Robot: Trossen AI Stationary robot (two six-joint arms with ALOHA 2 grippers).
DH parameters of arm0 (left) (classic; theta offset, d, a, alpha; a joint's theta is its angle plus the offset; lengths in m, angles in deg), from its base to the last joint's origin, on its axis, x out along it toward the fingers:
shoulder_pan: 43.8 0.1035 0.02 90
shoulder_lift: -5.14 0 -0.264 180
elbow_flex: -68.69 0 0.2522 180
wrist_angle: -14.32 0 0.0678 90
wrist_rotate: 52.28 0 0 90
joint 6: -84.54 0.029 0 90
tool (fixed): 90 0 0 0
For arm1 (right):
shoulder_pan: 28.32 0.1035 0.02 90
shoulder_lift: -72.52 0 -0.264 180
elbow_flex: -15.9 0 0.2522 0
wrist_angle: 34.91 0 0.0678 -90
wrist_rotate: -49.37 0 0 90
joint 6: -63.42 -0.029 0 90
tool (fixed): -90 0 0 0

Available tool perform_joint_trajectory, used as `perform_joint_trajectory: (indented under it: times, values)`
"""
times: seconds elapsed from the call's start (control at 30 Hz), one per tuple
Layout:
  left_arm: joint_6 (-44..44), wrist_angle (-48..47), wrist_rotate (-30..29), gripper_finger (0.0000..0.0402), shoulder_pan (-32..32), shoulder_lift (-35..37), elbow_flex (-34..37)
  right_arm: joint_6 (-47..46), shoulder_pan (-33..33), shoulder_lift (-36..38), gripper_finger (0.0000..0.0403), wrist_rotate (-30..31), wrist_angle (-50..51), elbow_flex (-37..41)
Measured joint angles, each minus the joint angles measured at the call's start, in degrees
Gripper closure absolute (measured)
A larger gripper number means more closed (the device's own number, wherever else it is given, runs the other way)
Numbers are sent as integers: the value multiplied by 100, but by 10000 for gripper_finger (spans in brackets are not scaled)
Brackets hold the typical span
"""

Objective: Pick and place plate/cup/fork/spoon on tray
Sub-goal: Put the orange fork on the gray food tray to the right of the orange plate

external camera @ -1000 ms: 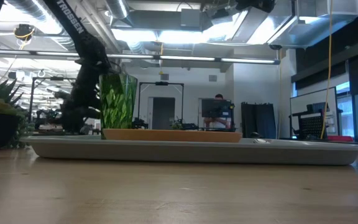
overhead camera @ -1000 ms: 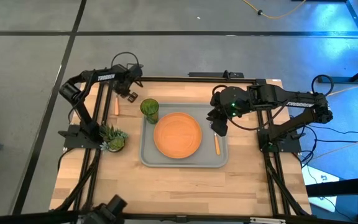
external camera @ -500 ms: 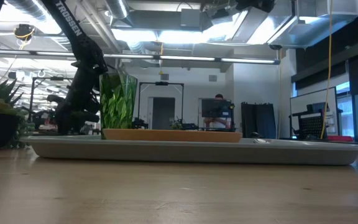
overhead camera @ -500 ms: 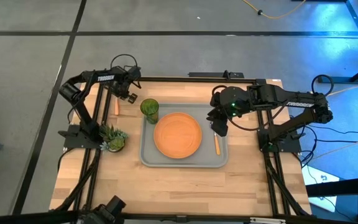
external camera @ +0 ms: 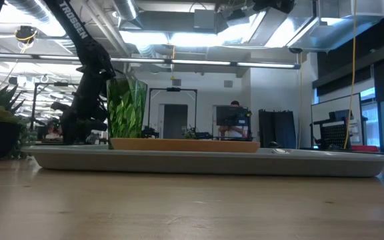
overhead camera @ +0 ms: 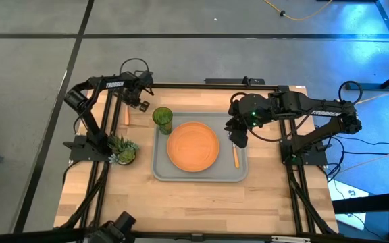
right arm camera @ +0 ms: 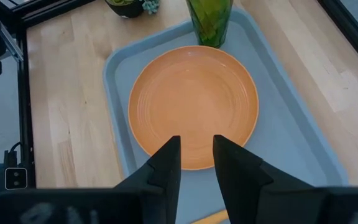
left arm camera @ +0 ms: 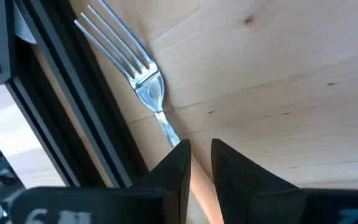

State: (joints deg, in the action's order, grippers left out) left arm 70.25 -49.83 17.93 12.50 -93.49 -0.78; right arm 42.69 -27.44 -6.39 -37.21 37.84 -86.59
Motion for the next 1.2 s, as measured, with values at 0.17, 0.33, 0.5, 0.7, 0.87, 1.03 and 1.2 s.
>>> perform_joint_trajectory:
  times: [0.17, 0.33, 0.5, 0.7, 0.87, 1.03, 1.2]
  values:
    - [969, 35, 47, 344, 43, 0, 2, 2, 0, 1, 304, 0, 1, 0]
    - [1479, -37, 98, 344, 40, -2, 2, 7, -1, 1, 304, 0, 1, -1]
    - [753, 33, 126, 344, 98, -2, 2, 4, 0, 2, 304, 0, 1, 0]
    - [429, 142, 128, 344, 105, -2, 2, 2, -2, 0, 304, -2, 1, 0]
    - [432, 175, 154, 346, 135, -4, 2, 2, 0, 1, 304, -2, 2, 0]
    - [625, 175, 212, 374, 132, -4, 2, 2, 0, 0, 304, -2, 4, 0]
    - [740, 166, 251, 397, 108, -2, 2, 2, -1, 1, 304, 0, 4, 0]
